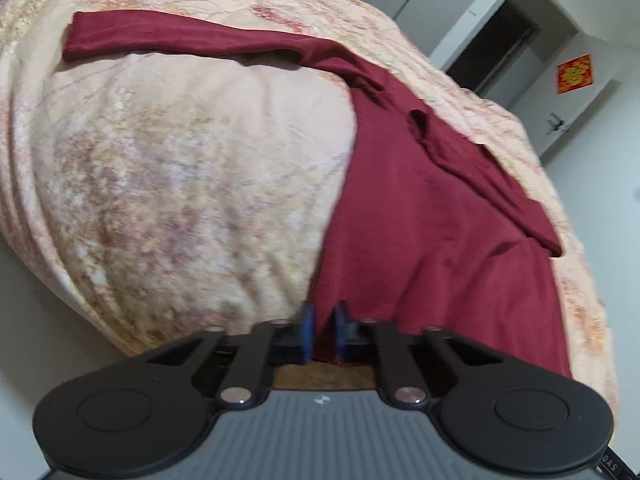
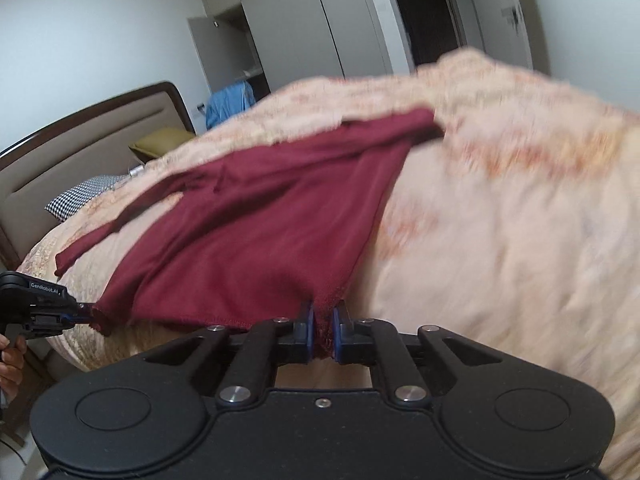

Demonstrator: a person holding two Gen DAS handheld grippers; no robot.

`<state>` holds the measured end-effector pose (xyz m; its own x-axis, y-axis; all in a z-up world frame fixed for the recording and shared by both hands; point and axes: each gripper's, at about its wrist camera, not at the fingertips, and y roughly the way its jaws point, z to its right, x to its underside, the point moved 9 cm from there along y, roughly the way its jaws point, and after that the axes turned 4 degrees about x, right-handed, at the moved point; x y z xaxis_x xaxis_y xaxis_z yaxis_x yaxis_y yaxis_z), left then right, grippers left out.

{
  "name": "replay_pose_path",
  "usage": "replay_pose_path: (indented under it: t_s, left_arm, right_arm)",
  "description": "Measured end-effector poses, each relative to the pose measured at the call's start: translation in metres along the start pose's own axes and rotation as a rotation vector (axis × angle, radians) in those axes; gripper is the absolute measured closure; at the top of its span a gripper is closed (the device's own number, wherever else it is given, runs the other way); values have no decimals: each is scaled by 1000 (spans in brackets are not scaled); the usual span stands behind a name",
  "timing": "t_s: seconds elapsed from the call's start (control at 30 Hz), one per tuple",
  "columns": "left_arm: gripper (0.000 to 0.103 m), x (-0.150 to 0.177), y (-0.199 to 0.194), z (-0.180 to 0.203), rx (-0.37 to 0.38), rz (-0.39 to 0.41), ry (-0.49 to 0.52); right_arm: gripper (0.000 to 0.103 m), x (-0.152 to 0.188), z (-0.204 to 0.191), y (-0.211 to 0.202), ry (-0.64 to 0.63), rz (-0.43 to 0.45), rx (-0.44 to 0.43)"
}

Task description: Fold small clothes

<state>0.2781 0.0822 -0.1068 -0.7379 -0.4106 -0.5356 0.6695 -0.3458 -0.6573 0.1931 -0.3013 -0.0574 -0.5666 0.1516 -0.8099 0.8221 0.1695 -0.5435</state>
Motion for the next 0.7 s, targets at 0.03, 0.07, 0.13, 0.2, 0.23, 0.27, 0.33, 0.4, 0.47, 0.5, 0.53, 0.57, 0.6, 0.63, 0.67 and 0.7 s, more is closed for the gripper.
replay_pose_path:
  t_s: [0.03, 0.07, 0.13, 0.2, 0.23, 0.27, 0.33, 0.4, 0.47, 0.5, 0.53, 0.57, 0.6, 0.63, 0.67, 0.7]
  left_arm:
    - [97, 1, -3, 3, 4, 6, -1]
    - [98, 0, -6, 5, -1, 15, 0]
    - [98, 0, -15, 9, -9, 37, 1]
    - [99, 0, -29, 13, -8, 70, 3]
    - [99, 0, -36, 15, -5, 86, -2]
    - [99, 1, -43, 16, 5, 99, -8]
    - [99, 5, -56, 20, 24, 115, -13]
    - [99, 14, -66, 26, 35, 118, 4]
    - [99, 26, -73, 32, 41, 117, 20]
    - [99, 34, -76, 33, 44, 115, 26]
    - [99, 41, -79, 33, 44, 111, 29]
    - [99, 49, -80, 32, 41, 107, 27]
    - [99, 56, -79, 30, 40, 99, 23]
    - [99, 61, -78, 27, 41, 91, 17]
    - [99, 64, -76, 23, 37, 88, 11]
    - [99, 65, -72, 19, 30, 85, 5]
  right_arm:
    - [95, -5, 4, -7, -7, 16, 5]
    - [95, -11, 9, -13, -7, 29, 6]
    - [96, -20, 22, -28, -3, 54, 19]
    - [97, -29, 35, -42, 0, 71, 29]
    - [97, -31, 42, -47, 4, 72, 28]
    - [97, -33, 46, -54, 5, 72, 27]
    - [97, -34, 50, -65, -11, 69, 32]
    - [97, -32, 53, -76, -41, 66, 43]
    - [97, -27, 55, -86, -58, 58, 53]
    - [97, -21, 57, -88, -65, 48, 61]
    - [97, -15, 58, -88, -70, 31, 69]
    - [97, -9, 60, -86, -72, 12, 77]
    - [97, -3, 63, -82, -72, -8, 80]
    - [97, 3, 64, -78, -64, -26, 80]
    - [96, 8, 66, -73, -47, -42, 76]
    - [95, 11, 67, -69, -31, -55, 68]
